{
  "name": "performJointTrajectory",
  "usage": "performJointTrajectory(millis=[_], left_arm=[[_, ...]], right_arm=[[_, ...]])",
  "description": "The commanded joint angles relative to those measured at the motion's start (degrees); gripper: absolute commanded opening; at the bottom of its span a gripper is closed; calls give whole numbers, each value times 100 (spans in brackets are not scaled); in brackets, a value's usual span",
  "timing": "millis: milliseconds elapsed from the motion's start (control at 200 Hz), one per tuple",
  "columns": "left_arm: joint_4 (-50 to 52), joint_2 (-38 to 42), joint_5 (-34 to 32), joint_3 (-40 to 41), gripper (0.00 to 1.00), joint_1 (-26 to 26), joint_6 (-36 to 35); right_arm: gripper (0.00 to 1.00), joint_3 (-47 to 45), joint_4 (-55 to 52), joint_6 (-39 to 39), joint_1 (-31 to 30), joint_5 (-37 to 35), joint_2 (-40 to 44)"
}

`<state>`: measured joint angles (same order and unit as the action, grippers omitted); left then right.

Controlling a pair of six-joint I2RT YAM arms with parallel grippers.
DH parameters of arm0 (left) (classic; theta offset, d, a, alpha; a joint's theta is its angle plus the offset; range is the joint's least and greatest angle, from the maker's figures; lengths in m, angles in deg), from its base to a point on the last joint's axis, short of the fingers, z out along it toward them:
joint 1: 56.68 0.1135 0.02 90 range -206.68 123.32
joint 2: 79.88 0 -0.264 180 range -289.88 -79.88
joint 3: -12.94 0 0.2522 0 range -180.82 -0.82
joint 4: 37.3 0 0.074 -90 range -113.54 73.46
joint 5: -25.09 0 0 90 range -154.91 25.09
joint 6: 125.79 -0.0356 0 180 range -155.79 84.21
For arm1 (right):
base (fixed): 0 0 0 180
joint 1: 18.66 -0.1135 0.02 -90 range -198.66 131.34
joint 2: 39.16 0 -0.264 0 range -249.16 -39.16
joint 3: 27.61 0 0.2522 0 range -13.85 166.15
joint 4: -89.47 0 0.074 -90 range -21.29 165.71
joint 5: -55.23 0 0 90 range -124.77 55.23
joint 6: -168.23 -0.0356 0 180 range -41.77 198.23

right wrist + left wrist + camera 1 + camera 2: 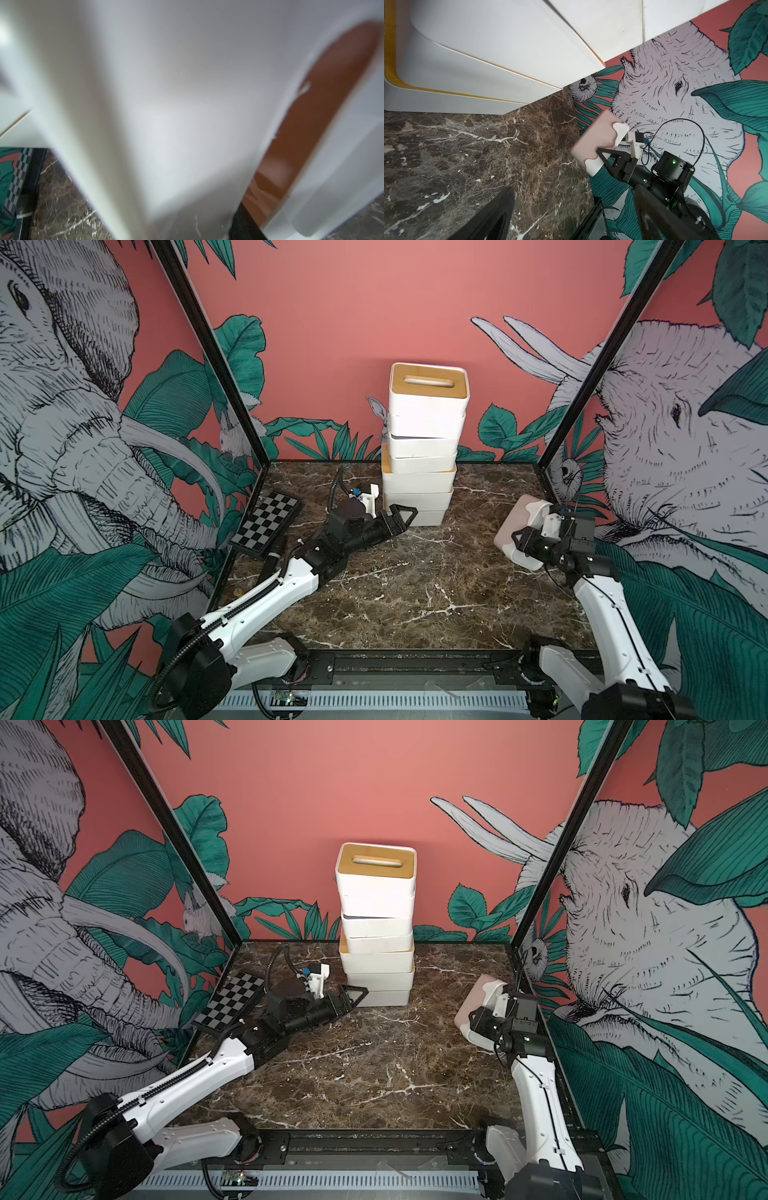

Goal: Stack the tissue boxes
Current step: Pick up the tissue box from the corner of the board.

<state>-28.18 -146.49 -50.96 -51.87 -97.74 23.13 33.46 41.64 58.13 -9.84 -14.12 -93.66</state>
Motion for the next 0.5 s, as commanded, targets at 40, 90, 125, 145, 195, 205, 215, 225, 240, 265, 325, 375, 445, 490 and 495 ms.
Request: performJointTrajectory(millis=[40,90,125,145,195,205,215,225,240,265,325,375,445,490,495], left_arm=[[103,171,8,80,91,28,-307],[157,183,2,76,92,32,-396],[203,192,22,62,92,29,-466],[227,187,55,45,92,34,-510],[272,166,161,9,93,36,-662],[291,153,195,1,94,36,-704],[318,147,222,-12,94,36,-734],[349,137,255,-29,94,41,-768],[399,125,309,-55,94,49,-820],[484,105,406,-93,95,54,-891],[590,38,757,-178,99,54,-1114],[715,-36,1064,-278,99,54,-1329],[867,-172,1488,-424,100,54,-1560],[887,-309,1758,-490,99,54,-1630],[891,-318,1794,-492,99,54,-1634]], right_arm=[[16,360,-978,747,-428,94,-86],[15,369,-1069,796,-768,-221,-63],[15,367,-1077,807,-975,-358,-23],[15,367,-1085,826,-1060,-374,-16],[15,390,-1125,850,-1242,-237,-13],[15,401,-1139,863,-1275,-203,-14],[14,415,-1160,879,-1297,-182,-16],[14,431,-1187,894,-1333,-170,-14],[14,456,-1233,927,-1391,-154,-16],[14,506,-1301,965,-1496,-158,-6],[13,607,-1395,1049,-1755,-169,35],[13,700,-1471,1137,-1995,-138,36],[13,815,-1498,1230,-2405,-164,20],[12,865,-1491,1274,-2679,-190,-12],[12,871,-1490,1277,-2712,-191,-14]])
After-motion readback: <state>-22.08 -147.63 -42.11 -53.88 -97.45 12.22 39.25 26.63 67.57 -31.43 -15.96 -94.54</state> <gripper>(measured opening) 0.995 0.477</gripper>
